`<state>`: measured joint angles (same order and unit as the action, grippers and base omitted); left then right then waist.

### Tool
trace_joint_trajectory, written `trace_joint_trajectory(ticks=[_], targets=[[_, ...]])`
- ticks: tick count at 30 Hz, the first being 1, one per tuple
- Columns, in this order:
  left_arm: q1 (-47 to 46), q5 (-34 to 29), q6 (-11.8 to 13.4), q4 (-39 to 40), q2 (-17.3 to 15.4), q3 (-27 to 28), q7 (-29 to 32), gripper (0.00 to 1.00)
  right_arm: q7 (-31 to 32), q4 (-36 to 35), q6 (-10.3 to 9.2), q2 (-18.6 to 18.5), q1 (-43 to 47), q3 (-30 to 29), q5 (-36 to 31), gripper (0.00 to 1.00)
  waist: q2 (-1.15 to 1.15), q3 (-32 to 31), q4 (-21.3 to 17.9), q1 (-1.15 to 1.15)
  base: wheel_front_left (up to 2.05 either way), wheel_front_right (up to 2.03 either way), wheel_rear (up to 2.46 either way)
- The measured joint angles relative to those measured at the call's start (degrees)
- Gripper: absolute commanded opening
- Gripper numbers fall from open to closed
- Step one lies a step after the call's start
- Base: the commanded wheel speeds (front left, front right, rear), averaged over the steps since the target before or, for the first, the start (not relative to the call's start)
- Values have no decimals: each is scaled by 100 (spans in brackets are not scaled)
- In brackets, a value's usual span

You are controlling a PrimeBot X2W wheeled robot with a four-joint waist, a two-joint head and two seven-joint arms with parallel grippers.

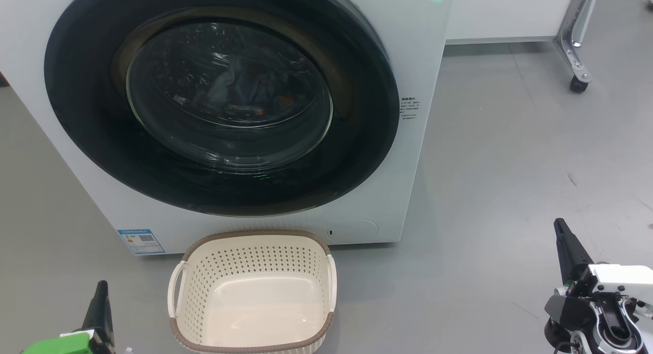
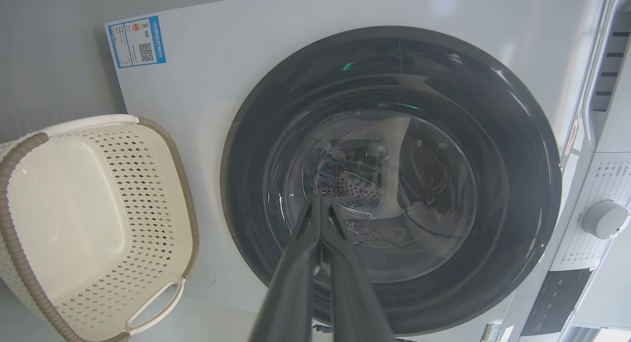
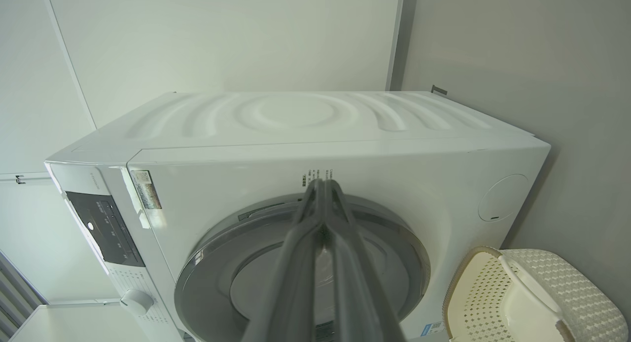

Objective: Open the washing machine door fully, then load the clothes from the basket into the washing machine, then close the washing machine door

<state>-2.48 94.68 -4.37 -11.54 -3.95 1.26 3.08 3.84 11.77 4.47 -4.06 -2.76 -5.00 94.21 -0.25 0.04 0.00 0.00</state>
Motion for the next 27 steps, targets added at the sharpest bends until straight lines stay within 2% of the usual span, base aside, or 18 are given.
trace_joint_trajectory(ticks=[27], targets=[[-60, 0, -1, -11, 0, 5, 0, 0, 1, 23, 1, 1, -1, -4, 0, 0, 0, -2, 0, 0, 0, 0, 0]])
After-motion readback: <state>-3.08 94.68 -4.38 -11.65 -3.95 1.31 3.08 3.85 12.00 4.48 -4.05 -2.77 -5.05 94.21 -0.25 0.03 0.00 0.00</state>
